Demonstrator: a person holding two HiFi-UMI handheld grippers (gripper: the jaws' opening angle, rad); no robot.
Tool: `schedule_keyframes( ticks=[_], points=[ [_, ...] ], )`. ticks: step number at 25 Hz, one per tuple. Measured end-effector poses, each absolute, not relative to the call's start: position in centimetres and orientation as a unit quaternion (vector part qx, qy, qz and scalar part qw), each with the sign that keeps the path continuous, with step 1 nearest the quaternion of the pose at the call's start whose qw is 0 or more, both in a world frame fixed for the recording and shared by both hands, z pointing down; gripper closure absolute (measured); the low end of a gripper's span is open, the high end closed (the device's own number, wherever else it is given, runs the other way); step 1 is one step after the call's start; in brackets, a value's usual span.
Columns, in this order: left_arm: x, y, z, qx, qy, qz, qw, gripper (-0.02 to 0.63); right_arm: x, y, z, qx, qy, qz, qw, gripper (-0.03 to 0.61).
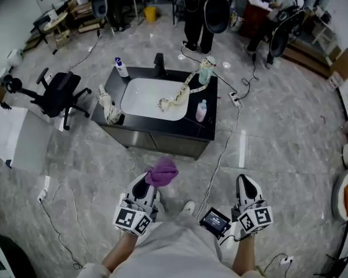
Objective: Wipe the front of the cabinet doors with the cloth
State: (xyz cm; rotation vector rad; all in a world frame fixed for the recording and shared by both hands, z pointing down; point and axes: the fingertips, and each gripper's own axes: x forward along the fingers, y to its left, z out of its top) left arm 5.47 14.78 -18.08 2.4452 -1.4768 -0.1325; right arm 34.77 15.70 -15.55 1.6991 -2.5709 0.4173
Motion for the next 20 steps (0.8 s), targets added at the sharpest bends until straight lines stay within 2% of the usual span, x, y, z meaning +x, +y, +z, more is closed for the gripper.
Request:
schedule_keyframes(
  ticks=[5, 8, 13, 20],
  points=[
    [6.2, 15.1, -10.7, 0.824, -0.524, 0.002, 0.214, 0.561, 35.9, 13.2, -9.7, 0.518, -0.835, 0.185, 0.038, 0.552],
    [7.6, 13.6, -7.2, 0.828, -0.509, 0.021, 0.236, 0.561, 36.5, 9.9, -6.8, 0.509, -0.838, 0.189, 0.049, 0.552],
    [9.3, 9.2, 0.6, 0.853, -0.468, 0.063, 0.222, 0.561, 35.3, 4.5, -0.1, 0.503, -0.843, 0.189, 0.034, 0.552],
    [11.7, 4.8, 9.5, 0.879, -0.42, 0.097, 0.203, 0.561, 32.8, 4.0, 9.2, 0.516, -0.829, 0.212, 0.037, 0.552]
  ],
)
